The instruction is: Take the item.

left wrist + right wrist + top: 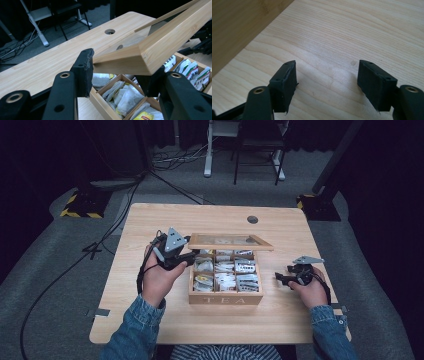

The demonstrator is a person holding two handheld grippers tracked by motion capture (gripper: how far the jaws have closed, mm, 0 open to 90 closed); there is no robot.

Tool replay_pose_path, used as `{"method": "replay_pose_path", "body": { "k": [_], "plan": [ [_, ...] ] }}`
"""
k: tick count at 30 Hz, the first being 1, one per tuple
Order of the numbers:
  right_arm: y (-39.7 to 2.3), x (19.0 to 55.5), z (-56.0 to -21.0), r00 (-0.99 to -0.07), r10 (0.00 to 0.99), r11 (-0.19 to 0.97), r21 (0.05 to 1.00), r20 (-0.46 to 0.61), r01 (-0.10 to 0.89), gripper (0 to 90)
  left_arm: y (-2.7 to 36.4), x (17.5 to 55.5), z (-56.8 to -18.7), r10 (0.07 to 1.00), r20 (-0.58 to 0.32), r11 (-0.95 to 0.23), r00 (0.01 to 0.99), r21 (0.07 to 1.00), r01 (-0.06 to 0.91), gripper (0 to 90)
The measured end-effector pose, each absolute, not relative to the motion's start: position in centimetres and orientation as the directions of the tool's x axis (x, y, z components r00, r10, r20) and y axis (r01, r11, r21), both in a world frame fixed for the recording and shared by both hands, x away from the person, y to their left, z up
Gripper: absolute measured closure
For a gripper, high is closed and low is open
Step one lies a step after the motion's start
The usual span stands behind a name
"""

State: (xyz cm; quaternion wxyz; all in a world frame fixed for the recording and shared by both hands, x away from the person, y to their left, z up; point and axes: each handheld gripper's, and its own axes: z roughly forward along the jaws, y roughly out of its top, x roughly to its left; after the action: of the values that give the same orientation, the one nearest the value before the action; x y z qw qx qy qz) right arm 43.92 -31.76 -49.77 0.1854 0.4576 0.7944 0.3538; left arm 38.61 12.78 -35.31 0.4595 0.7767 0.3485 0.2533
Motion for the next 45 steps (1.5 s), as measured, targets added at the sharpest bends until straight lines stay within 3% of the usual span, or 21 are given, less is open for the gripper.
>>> {"method": "replay_pose_path", "body": {
  "k": [23,35,45],
  "plan": [
    [-31.7,41.7,-44.5,-0.546,0.834,0.283,0.786,0.081,0.549,48.7,12.6,38.8,-35.6,0.767,0.095,-0.362,0.635,0.88,0.307,49.6],
    [-29.7,40.0,-41.3,-0.62,0.777,0.295,0.807,0.109,0.511,53.9,12.6,38.7,-35.6,0.766,0.099,-0.368,0.635,0.878,0.306,49.5],
    [-26.8,38.5,-39.6,-0.721,0.683,0.369,0.796,0.118,0.48,62.2,12.6,38.7,-35.6,0.766,0.099,-0.368,0.635,0.877,0.308,49.5]
  ]
}}
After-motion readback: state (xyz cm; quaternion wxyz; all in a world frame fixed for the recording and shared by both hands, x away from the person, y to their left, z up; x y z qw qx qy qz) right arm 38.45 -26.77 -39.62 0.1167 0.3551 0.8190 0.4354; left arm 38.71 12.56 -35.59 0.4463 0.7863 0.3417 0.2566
